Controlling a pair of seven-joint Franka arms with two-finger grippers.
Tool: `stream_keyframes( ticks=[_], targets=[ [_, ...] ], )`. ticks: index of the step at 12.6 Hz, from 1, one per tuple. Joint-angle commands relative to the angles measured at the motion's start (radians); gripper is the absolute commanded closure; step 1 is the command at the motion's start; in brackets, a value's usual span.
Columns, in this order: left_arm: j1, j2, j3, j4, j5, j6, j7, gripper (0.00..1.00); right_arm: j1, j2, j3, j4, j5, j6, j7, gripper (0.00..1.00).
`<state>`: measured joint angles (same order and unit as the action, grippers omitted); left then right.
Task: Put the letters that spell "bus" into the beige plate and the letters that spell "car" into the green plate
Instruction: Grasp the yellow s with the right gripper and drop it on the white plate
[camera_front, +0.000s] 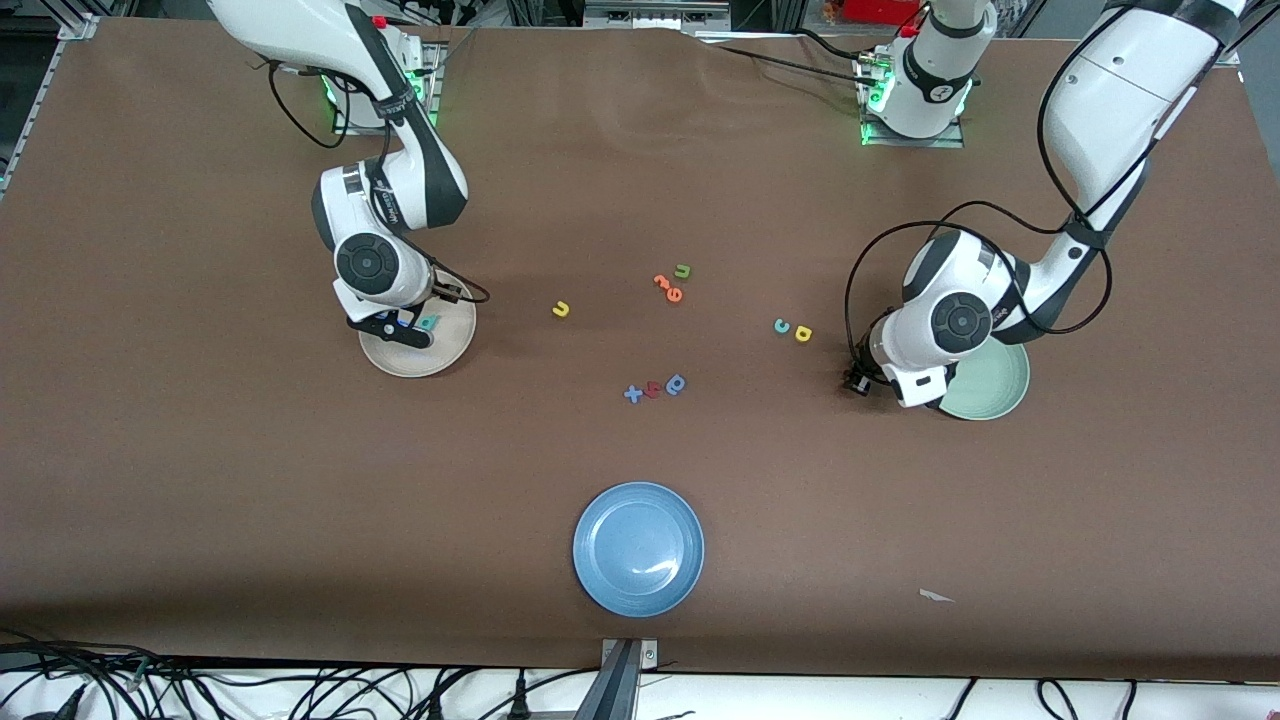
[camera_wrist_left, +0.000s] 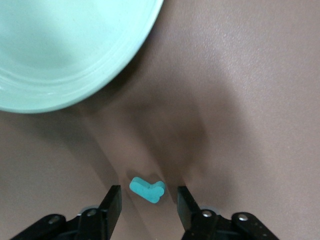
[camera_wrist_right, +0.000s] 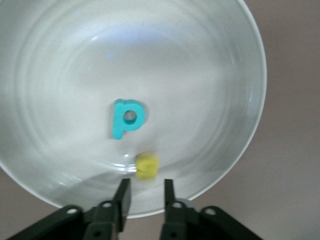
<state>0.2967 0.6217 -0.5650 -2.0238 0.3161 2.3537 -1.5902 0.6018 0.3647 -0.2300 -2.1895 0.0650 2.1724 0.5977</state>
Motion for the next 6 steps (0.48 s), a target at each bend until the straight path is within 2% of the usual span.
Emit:
stream_keyframes(
  ticks=[1,2,3,6],
  targets=[
    [-0.008,0.038,-0.001,0.014,0.038,0.004,-0.030,0.39,0.003,-0.012,-0.006,0.066,0.012,-0.100,-0.021,0.00],
    [-0.004,0.036,-0.001,0.014,0.040,-0.001,-0.021,0.27,0.007,-0.012,0.001,0.118,0.013,-0.152,-0.010,0.00],
    [-0.002,0.036,-0.001,0.014,0.040,-0.002,-0.019,0.20,0.012,-0.004,0.014,0.169,0.015,-0.184,-0.004,0.00],
    [-0.001,0.035,-0.001,0.014,0.038,-0.004,-0.019,0.23,0.018,0.019,0.070,0.267,0.113,-0.178,0.121,0.00]
  ],
)
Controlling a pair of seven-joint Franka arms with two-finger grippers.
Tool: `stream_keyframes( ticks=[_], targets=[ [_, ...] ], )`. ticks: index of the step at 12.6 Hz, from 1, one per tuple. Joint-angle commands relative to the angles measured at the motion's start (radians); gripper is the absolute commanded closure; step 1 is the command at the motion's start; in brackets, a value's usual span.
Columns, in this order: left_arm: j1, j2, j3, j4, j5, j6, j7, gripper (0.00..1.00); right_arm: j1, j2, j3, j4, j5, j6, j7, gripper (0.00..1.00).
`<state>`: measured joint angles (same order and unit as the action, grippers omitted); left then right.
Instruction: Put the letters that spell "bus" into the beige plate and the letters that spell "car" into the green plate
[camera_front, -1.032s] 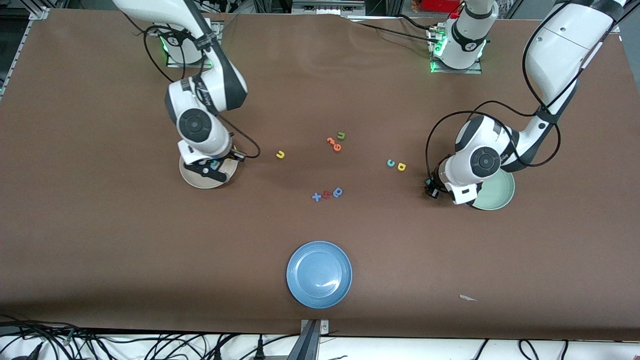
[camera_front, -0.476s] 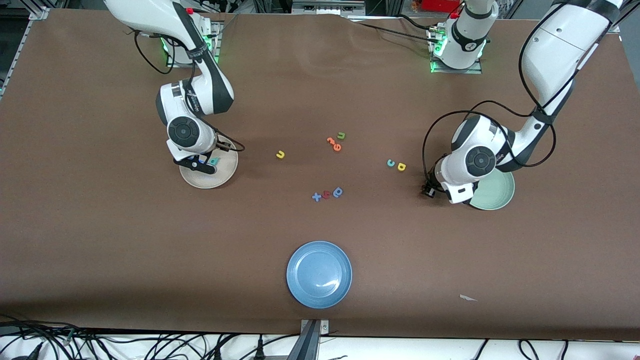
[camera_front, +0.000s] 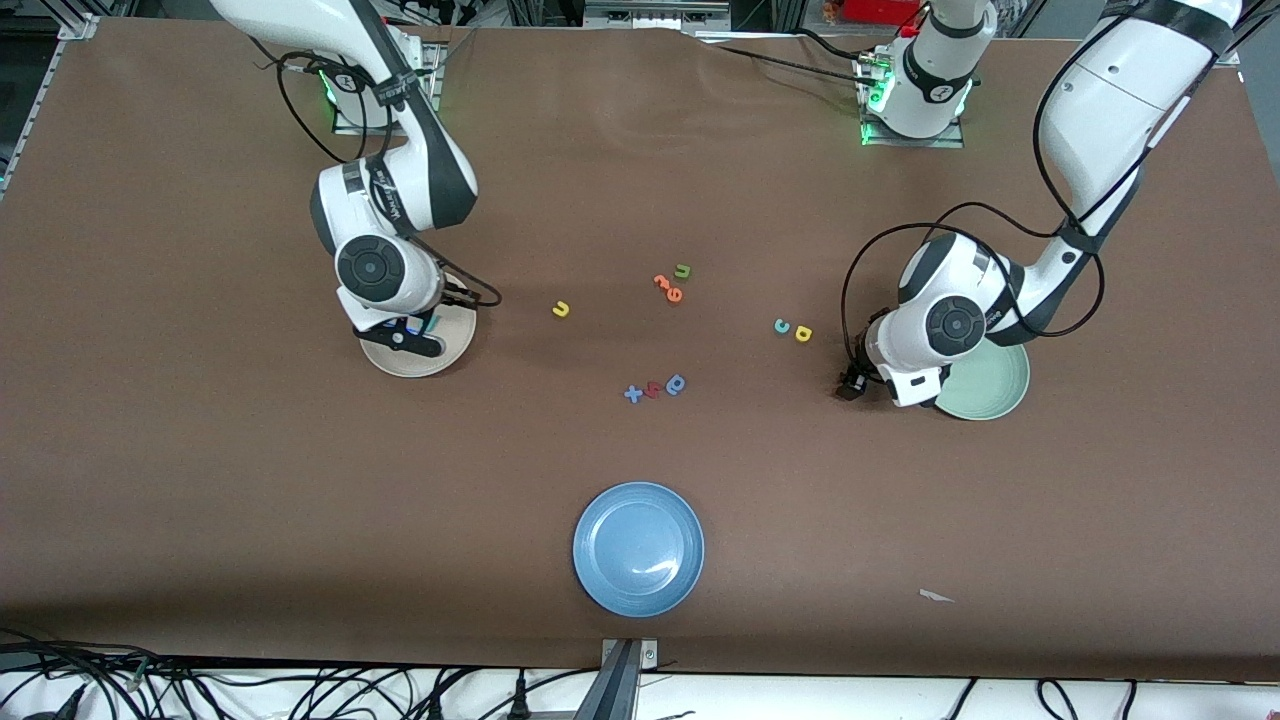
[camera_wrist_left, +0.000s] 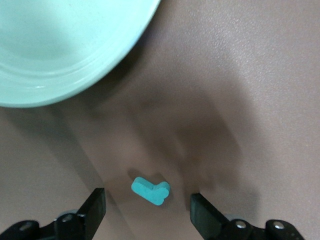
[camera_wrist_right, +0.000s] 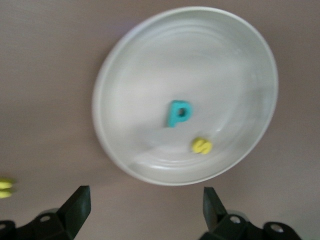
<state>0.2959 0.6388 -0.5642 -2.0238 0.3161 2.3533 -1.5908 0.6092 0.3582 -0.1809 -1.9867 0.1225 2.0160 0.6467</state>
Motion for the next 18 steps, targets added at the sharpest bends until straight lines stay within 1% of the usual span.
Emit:
stream_keyframes(
  ticks=[1,2,3,4,6,8,9,10,12,16,18],
  targets=[
    [0.002,0.018,-0.002,0.016,0.040,-0.003,-0.018,0.30,0.015,0.045,0.035,0.100,0.087,-0.022,0.083,0.00],
    [0.005,0.018,-0.002,0.016,0.040,-0.003,-0.017,0.34,0.027,0.068,0.047,0.129,0.112,-0.011,0.085,0.00],
    [0.009,0.015,-0.002,0.017,0.040,-0.003,-0.005,0.40,0.053,0.082,0.052,0.132,0.130,0.041,0.090,0.00],
    [0.018,0.010,-0.003,0.017,0.038,-0.006,0.023,0.41,0.076,0.096,0.052,0.125,0.134,0.096,0.128,0.00],
    [0.026,0.004,-0.003,0.019,0.038,-0.008,0.041,0.41,0.111,0.122,0.052,0.114,0.132,0.167,0.191,0.02],
    [0.026,-0.001,-0.003,0.019,0.038,-0.009,0.048,0.40,0.135,0.128,0.052,0.062,0.132,0.252,0.215,0.33],
    [0.026,-0.002,-0.003,0.019,0.038,-0.009,0.046,0.40,0.151,0.136,0.052,0.031,0.132,0.312,0.217,0.43],
    [0.026,-0.004,-0.003,0.019,0.037,-0.009,0.046,0.40,0.161,0.143,0.052,0.014,0.134,0.364,0.225,0.47],
    [0.026,-0.018,-0.005,0.019,0.029,-0.011,0.046,0.40,0.181,0.163,0.052,0.009,0.132,0.405,0.266,0.52],
    [0.040,-0.042,-0.013,0.019,0.023,-0.032,0.046,0.40,0.191,0.183,0.052,-0.001,0.134,0.426,0.278,0.53],
    [0.098,-0.045,-0.072,0.019,0.023,-0.040,0.048,0.40,0.196,0.183,0.052,-0.024,0.134,0.470,0.280,0.53]
  ],
)
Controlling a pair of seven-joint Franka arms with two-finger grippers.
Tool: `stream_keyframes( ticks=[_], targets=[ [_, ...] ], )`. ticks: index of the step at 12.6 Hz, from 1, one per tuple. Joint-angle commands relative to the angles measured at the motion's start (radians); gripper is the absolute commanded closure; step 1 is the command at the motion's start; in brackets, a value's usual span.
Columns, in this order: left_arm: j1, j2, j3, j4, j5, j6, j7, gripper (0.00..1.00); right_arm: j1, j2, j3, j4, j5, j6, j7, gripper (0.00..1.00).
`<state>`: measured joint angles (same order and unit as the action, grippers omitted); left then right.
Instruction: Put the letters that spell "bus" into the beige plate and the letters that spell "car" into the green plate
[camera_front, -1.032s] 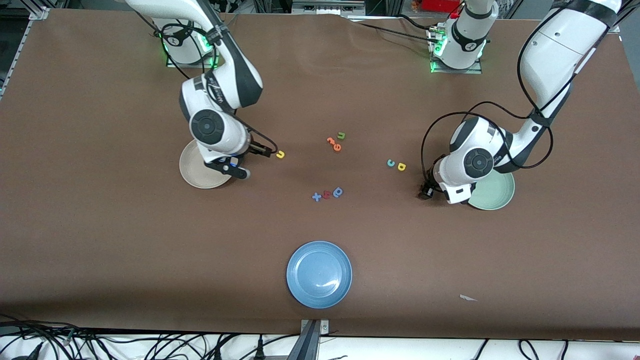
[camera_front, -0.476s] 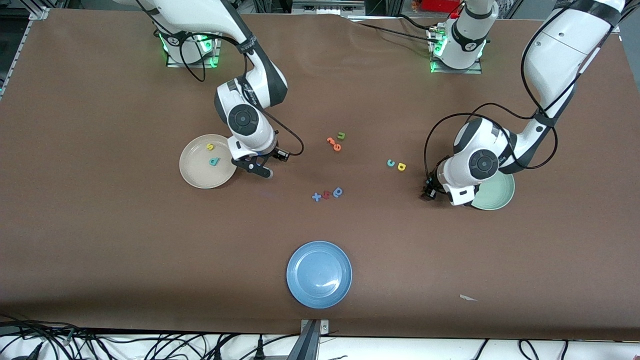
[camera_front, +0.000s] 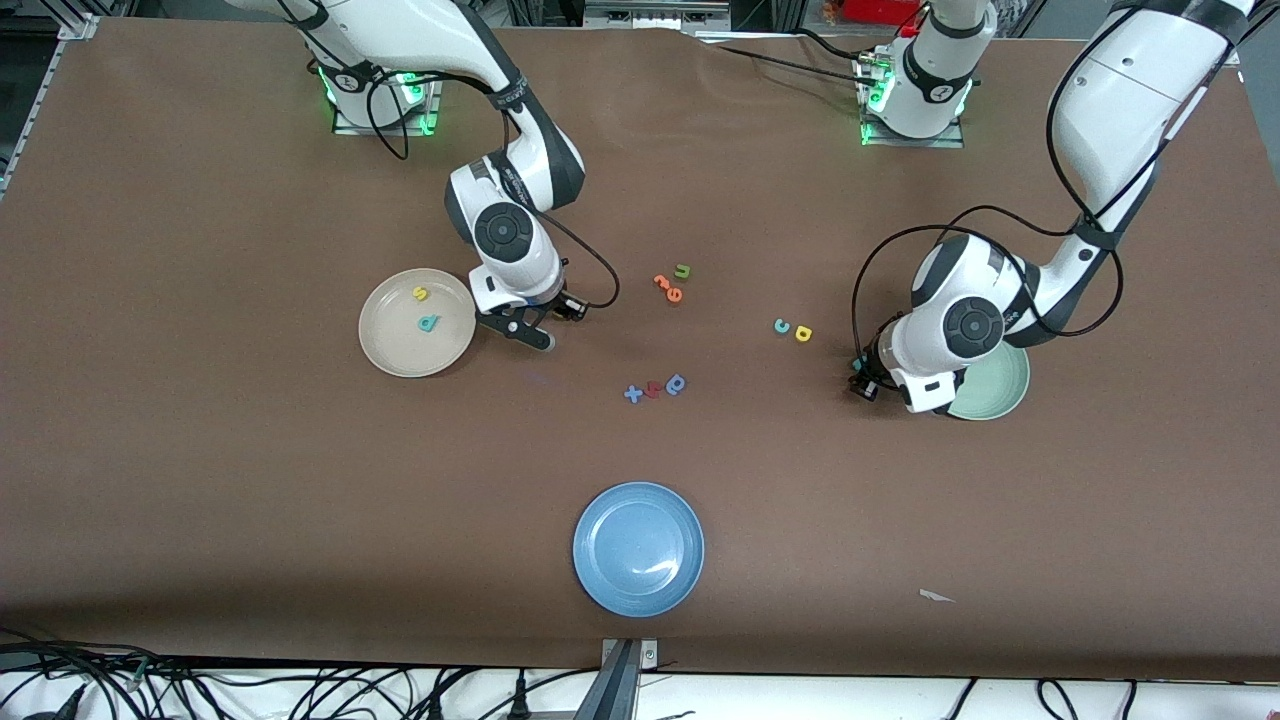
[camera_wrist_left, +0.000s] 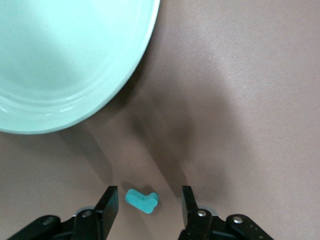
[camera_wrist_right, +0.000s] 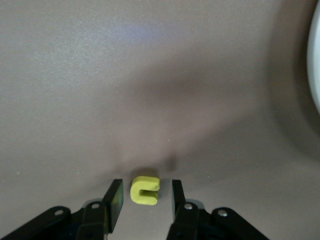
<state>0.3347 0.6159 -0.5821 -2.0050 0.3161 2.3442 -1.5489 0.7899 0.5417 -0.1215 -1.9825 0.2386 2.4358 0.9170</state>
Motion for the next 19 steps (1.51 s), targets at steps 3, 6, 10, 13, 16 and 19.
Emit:
stream_keyframes(
  ticks=[3,6,10,13,16,19],
  targets=[
    [0.095,-0.013,-0.091,-0.001,0.024,-0.036,0.007,0.40,0.035,0.004,-0.006,-0.042,0.018,0.085,0.052,0.57],
    [0.084,-0.007,-0.088,-0.011,0.038,-0.031,0.006,0.41,0.037,0.004,-0.006,-0.042,0.018,0.085,0.052,0.57],
    [0.083,-0.002,-0.085,-0.015,0.041,-0.023,0.006,0.49,0.037,0.003,-0.006,-0.035,0.018,0.078,0.052,0.90],
    [0.084,0.013,-0.087,-0.020,0.075,-0.022,0.004,0.55,0.035,-0.028,-0.020,-0.022,0.015,0.046,0.033,0.94],
    [0.083,0.015,-0.085,-0.020,0.075,-0.022,0.001,0.47,0.034,-0.101,-0.110,-0.001,0.001,-0.114,-0.111,0.93],
    [0.083,0.018,-0.085,-0.021,0.075,-0.022,-0.003,0.44,0.034,-0.137,-0.234,-0.013,-0.005,-0.242,-0.320,0.92]
  ],
)
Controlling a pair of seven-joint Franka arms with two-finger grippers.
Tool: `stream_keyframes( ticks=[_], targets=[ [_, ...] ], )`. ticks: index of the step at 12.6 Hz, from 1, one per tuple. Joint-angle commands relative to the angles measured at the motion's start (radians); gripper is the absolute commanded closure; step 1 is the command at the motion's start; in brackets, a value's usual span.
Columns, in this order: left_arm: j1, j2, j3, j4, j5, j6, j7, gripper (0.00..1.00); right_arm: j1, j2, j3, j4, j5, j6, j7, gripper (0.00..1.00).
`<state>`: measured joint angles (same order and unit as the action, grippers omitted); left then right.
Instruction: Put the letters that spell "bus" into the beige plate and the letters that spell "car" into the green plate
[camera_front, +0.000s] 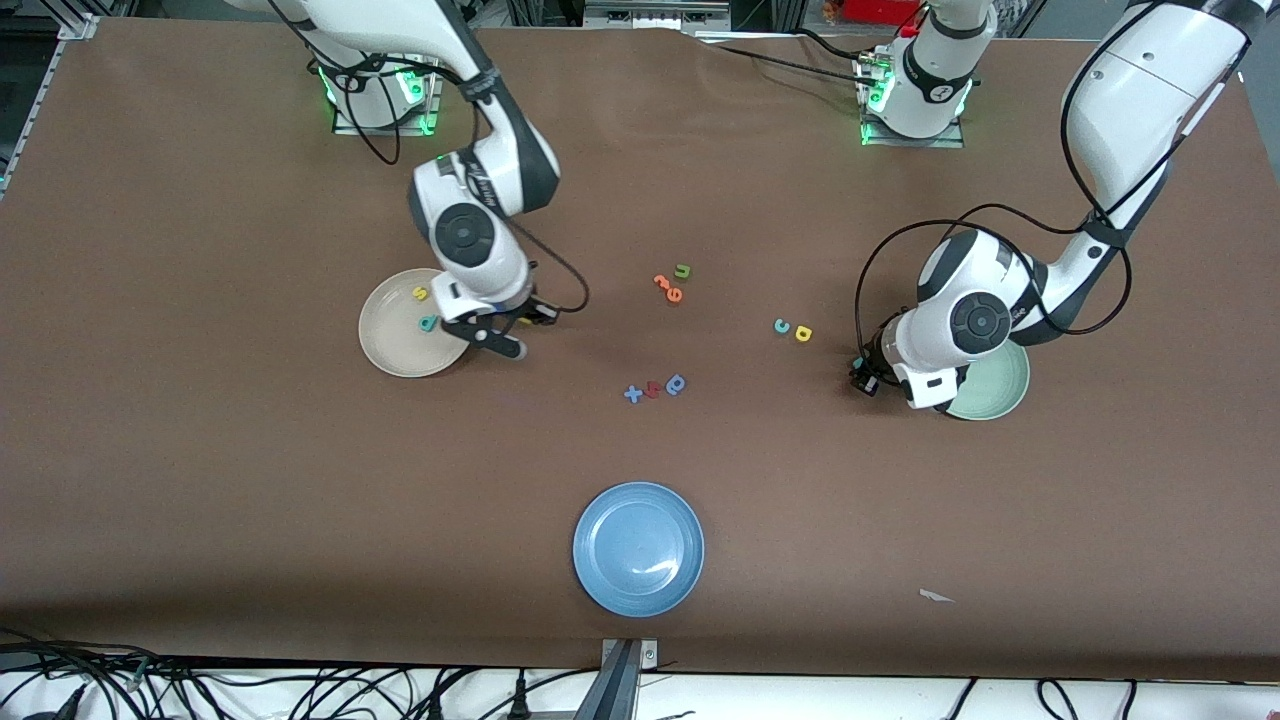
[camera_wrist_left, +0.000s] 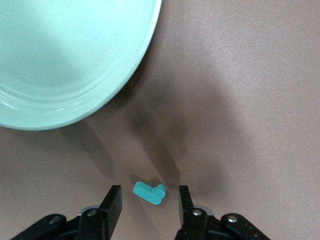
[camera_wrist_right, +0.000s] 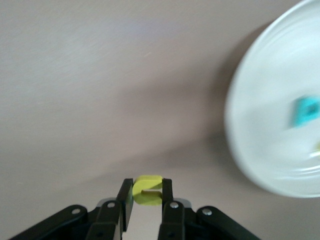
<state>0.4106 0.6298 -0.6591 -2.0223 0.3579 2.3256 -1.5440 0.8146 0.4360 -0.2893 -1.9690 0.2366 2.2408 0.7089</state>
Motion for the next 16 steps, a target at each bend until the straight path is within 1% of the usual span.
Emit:
stream_keyframes(
  ticks=[1,3,4,5,7,8,9,10,11,12,14,15,16],
  targets=[
    [0.005,0.007,-0.008,-0.004,0.033,-0.003,-0.010,0.44,0.009,-0.039,-0.124,-0.045,-0.006,-0.061,-0.217,0.92],
    [0.005,0.016,-0.007,-0.009,0.033,0.012,-0.010,0.44,0.009,-0.039,-0.212,-0.097,-0.003,-0.050,-0.392,0.92],
    [0.005,0.016,-0.007,-0.018,0.033,0.030,-0.011,0.44,0.003,-0.030,-0.237,-0.120,0.000,-0.026,-0.463,0.92],
    [0.004,0.016,-0.007,-0.025,0.033,0.046,-0.011,0.44,-0.008,-0.026,-0.258,-0.146,0.003,0.005,-0.529,0.92],
    [0.004,0.018,-0.005,-0.030,0.042,0.048,-0.011,0.44,-0.023,-0.013,-0.258,-0.198,0.009,0.081,-0.554,0.92],
    [0.004,0.022,-0.005,-0.030,0.070,0.049,-0.021,0.44,-0.023,-0.010,-0.258,-0.205,0.009,0.092,-0.554,0.71],
    [0.005,0.033,-0.005,-0.030,0.091,0.049,-0.036,0.44,-0.023,-0.010,-0.258,-0.202,0.009,0.085,-0.552,0.38],
    [0.008,0.033,-0.005,-0.030,0.105,0.049,-0.044,0.45,-0.023,-0.014,-0.258,-0.196,0.010,0.082,-0.554,0.00],
    [0.008,0.033,-0.005,-0.030,0.105,0.048,-0.045,0.46,-0.023,-0.025,-0.258,-0.186,0.010,0.056,-0.546,0.00],
    [0.010,0.031,-0.005,-0.030,0.105,0.048,-0.045,0.50,-0.023,-0.032,-0.258,-0.159,0.010,0.010,-0.543,0.00],
    [0.010,0.031,-0.005,-0.030,0.105,0.048,-0.045,0.70,-0.023,-0.034,-0.260,-0.052,0.012,-0.143,-0.539,0.00],
    [0.010,0.031,-0.005,-0.030,0.105,0.048,-0.045,0.77,-0.023,-0.034,-0.261,0.017,0.012,-0.236,-0.539,0.00],
    [0.010,0.031,-0.007,-0.029,0.105,0.046,-0.045,0.80,-0.025,-0.034,-0.266,0.086,0.012,-0.325,-0.537,0.00]
  ],
)
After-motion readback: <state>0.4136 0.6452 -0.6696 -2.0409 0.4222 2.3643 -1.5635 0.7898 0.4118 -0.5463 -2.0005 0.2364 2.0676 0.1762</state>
